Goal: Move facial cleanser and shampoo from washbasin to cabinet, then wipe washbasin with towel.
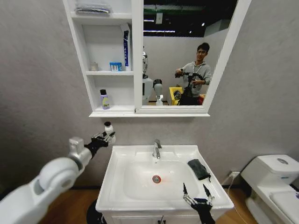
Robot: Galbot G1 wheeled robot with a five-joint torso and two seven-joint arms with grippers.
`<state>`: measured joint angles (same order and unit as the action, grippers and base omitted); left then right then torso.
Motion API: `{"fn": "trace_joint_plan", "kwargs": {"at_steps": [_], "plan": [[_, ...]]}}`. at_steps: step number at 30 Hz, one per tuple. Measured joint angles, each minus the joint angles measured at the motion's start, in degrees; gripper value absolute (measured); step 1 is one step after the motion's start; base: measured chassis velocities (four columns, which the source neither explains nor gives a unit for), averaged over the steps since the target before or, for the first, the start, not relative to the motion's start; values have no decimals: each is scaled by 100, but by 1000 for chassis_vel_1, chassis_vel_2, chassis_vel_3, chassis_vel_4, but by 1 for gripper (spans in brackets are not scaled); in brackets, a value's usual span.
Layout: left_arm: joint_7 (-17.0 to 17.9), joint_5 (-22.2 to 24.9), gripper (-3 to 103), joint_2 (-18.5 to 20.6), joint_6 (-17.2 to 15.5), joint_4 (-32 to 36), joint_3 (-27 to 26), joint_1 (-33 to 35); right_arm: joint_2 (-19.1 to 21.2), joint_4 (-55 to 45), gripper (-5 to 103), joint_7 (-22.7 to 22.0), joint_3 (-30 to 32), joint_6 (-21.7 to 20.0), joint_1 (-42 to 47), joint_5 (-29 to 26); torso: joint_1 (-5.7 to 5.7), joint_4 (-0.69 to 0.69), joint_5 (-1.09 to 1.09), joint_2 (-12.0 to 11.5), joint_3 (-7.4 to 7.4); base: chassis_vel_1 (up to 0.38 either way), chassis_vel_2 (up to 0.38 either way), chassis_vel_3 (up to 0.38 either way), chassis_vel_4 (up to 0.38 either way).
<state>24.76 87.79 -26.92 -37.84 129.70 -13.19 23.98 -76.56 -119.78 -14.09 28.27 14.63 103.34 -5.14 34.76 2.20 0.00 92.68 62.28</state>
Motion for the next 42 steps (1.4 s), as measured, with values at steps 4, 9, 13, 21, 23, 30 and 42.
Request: {"fn": "trace_joint_plan", "kwargs": {"at_steps": [4, 9, 13, 21, 23, 30, 42], "plan": [[259, 926, 30, -12, -317, -559, 820, -1692, -3, 77, 100, 2, -3, 105, 86, 36, -1, 0, -1, 0, 0, 0, 0, 0, 0], [428, 1155, 30, -342, -461, -1156, 1568, -2878, -18, 121, 100, -2, 3, 127, 87, 24, 0, 0, 2, 0, 0, 0, 0, 0, 0], [541, 988, 30, -838, -478, -1746, 2261, -3538, -32, 128, 100, -7, 4, 127, 57, 9, 0, 1, 1, 0, 0, 0, 0, 0, 0], [371, -17, 30, -1337, -377, -2559, 2767, -3690, -10, 154, 100, -39, 93, 149, 78, -116, 0, 0, 0, -1, 1, 0, 0, 0, 0], [297, -170, 30, -1397, -357, -2712, 2797, -3702, -2, 162, 100, -39, 107, 149, 73, -139, 0, -1, 0, -1, 1, 0, 0, 0, 0], [208, -454, 30, -1760, -318, -3236, 2885, -3820, -3, 233, 100, -40, 122, 149, 13, -165, 1, 0, 0, -1, 1, 0, 0, 0, 0], [40, -750, 30, -1893, -136, -3425, 2944, -3682, 22, 345, 100, -51, 137, 205, 3, -237, 0, -1, 1, 0, 0, 0, 0, 0, 0]]}}
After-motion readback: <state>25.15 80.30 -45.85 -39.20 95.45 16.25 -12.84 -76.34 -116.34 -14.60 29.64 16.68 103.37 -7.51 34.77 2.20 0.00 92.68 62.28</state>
